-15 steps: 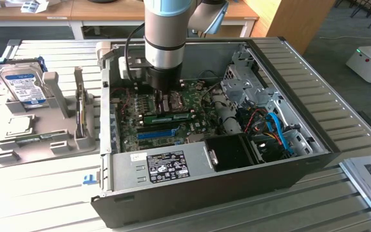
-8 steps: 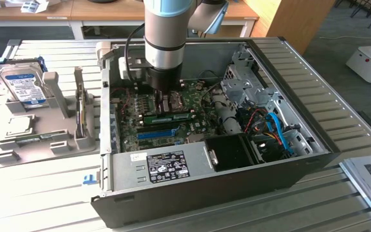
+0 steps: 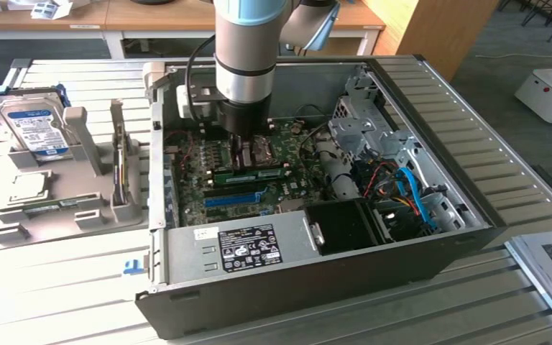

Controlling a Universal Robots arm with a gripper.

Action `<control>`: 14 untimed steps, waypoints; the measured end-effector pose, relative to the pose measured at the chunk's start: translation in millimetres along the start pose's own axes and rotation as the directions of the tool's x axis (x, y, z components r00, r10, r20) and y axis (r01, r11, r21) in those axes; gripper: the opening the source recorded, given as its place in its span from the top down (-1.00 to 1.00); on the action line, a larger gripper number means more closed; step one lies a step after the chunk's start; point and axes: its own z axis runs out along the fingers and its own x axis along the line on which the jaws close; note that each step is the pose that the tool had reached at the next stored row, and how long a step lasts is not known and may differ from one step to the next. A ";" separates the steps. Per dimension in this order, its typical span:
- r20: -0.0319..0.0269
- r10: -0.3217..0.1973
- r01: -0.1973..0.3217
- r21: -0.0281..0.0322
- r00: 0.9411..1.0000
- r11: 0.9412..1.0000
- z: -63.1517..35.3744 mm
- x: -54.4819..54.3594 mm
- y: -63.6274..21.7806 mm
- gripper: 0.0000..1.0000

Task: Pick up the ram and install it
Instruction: 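Press down the ram until it locks into place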

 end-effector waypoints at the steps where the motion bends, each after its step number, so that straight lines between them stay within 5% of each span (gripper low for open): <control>1: 0.000 0.000 0.000 0.000 1.000 1.000 0.0 0.0 0.0 0.80; 14: 0.000 0.000 0.000 0.000 1.000 1.000 0.8 0.0 0.0 0.80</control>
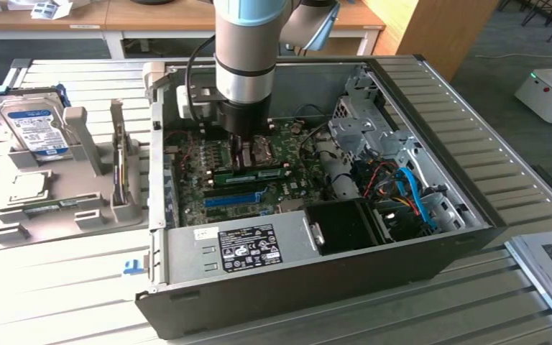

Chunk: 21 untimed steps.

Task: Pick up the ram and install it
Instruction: 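Press down the ram until it locks into place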

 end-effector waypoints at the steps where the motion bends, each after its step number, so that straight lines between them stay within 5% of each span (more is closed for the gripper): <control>1: 0.000 0.000 0.000 0.000 1.000 1.000 0.0 0.0 0.0 0.80; 21: 0.000 0.000 0.000 0.000 1.000 1.000 0.3 0.0 0.0 0.80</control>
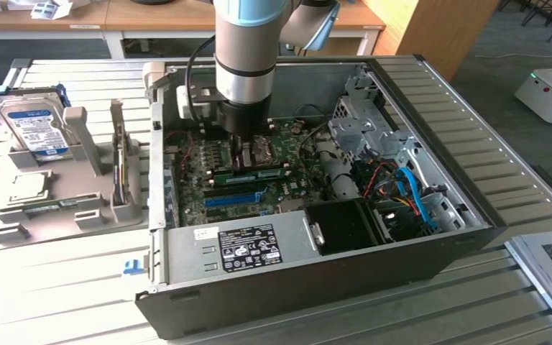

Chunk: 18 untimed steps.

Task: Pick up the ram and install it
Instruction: 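Press down the ram until it locks into place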

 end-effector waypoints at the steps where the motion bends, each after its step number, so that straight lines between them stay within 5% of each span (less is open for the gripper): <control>1: 0.000 0.000 0.000 0.000 1.000 1.000 0.0 0.0 0.0 0.80; 11: 0.000 0.000 0.000 0.000 1.000 1.000 -0.2 -0.1 0.0 0.80; 18: 0.000 0.000 0.000 0.000 1.000 1.000 -9.8 -0.2 0.1 0.80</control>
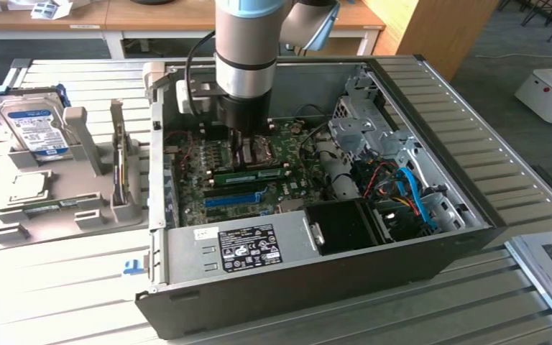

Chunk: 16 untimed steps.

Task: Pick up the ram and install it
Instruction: 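Press down the ram until it locks into place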

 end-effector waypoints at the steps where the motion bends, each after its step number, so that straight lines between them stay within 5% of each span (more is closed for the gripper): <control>1: 0.000 0.000 0.000 0.000 1.000 1.000 0.0 0.0 0.0 0.80; 5: 0.000 0.000 0.000 0.000 1.000 1.000 -0.2 0.1 1.2 0.80; 16: 0.000 0.000 0.000 0.008 1.000 1.000 0.2 0.3 25.7 0.80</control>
